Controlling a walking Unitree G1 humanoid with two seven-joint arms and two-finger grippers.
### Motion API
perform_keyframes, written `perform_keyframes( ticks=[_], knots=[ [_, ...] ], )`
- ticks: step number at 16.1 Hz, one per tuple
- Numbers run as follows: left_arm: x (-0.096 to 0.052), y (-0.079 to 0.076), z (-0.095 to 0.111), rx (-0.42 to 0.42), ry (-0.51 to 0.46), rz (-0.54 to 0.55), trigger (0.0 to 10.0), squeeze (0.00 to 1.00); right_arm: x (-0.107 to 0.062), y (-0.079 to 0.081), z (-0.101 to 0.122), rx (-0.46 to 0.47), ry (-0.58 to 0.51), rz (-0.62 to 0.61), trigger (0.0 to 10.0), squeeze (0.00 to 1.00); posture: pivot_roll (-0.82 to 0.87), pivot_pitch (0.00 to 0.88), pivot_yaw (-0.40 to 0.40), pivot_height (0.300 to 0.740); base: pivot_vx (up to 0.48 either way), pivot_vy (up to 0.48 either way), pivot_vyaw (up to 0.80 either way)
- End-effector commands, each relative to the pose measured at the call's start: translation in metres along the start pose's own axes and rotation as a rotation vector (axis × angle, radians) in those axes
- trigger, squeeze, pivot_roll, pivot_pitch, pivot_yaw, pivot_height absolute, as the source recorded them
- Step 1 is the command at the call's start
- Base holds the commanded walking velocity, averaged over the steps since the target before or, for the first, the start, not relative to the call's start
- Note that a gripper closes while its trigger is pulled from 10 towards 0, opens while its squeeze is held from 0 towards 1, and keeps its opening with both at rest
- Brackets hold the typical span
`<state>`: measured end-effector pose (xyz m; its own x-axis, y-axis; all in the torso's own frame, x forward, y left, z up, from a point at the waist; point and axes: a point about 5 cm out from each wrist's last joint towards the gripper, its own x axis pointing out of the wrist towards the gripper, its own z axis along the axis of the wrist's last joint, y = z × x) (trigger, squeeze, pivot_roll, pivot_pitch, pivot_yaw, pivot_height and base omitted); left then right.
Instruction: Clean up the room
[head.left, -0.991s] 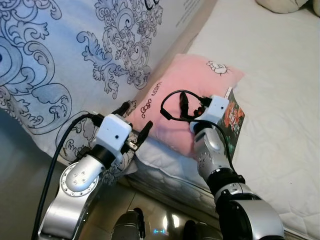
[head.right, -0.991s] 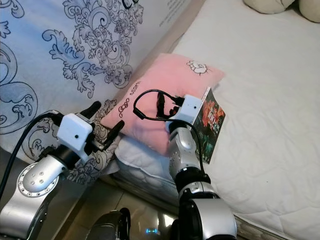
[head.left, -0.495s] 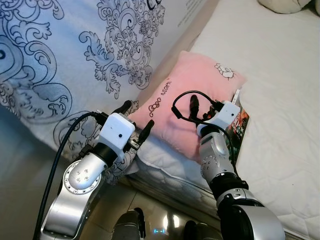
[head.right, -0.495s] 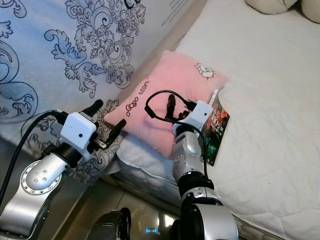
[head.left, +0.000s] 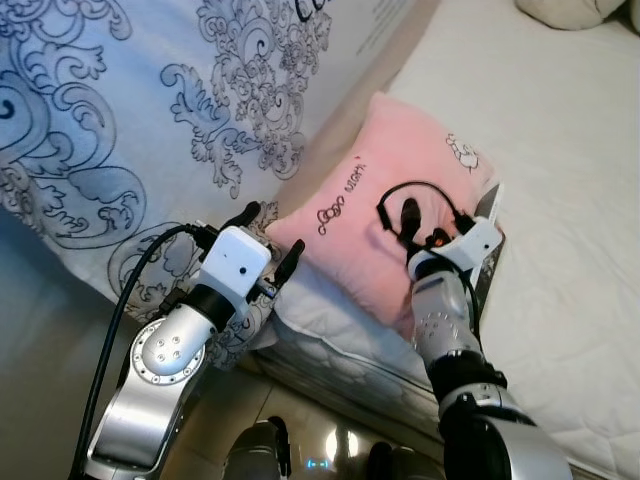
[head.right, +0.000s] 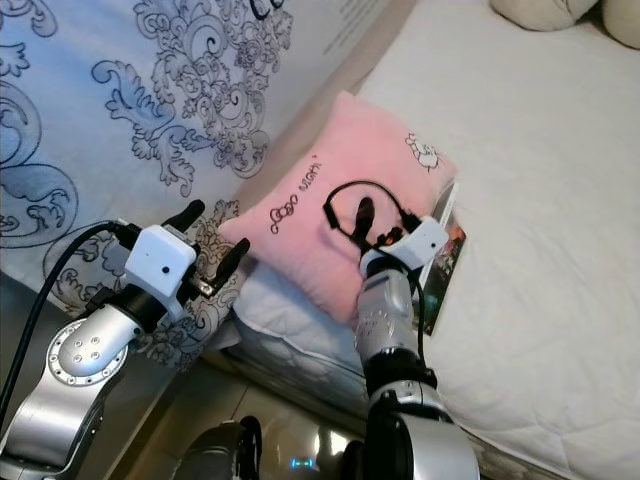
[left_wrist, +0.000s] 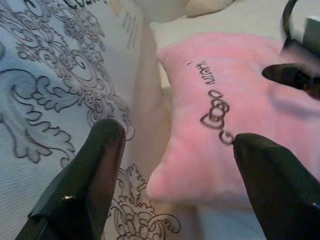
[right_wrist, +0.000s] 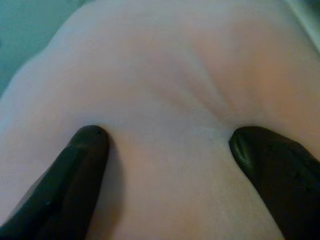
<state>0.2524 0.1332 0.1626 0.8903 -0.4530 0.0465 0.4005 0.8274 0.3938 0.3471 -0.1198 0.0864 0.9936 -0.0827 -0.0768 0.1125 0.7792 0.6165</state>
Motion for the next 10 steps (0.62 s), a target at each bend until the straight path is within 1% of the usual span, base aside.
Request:
perform_keyframes(
  ticks=[1,2,3,5,7,8,10],
  knots=[
    [0.001,-0.002,-0.001,0.006,0.000,-0.003,10.0,0.00,-0.010,-0.007,-0.022,-0.078,0.098,-0.024,10.0,0.25,0.20,0.202,0.020,0.740,0.000,0.000,0.00],
    [0.002,-0.002,-0.001,0.013,0.003,0.004,10.0,0.00,-0.010,0.009,-0.019,-0.299,0.057,0.112,10.0,0.25,0.19,0.199,0.017,0.740,0.000,0.000,0.00],
    [0.004,-0.001,-0.003,0.015,0.006,0.013,10.0,0.00,-0.011,0.018,-0.017,-0.393,0.024,0.182,10.0,0.26,0.19,0.192,0.012,0.740,0.000,0.000,0.00],
    [0.005,-0.001,-0.003,0.018,0.001,0.021,10.0,0.00,-0.010,0.015,-0.016,-0.401,0.019,0.166,10.0,0.25,0.19,0.189,0.010,0.740,0.000,0.000,0.00],
    [0.006,0.000,-0.003,0.021,0.000,0.027,10.0,0.00,-0.012,0.017,-0.016,-0.433,0.013,0.187,10.0,0.25,0.19,0.185,0.007,0.740,0.000,0.000,0.00],
    [0.007,0.001,-0.004,0.025,0.002,0.036,10.0,0.00,-0.013,0.020,-0.014,-0.459,-0.021,0.202,10.0,0.25,0.18,0.180,0.005,0.740,0.000,0.000,0.00],
    [0.012,0.004,-0.005,0.061,0.000,0.055,10.0,0.00,-0.014,0.023,-0.005,-0.476,-0.084,0.211,10.0,0.25,0.17,0.162,-0.001,0.740,0.000,0.000,0.00]
  ],
)
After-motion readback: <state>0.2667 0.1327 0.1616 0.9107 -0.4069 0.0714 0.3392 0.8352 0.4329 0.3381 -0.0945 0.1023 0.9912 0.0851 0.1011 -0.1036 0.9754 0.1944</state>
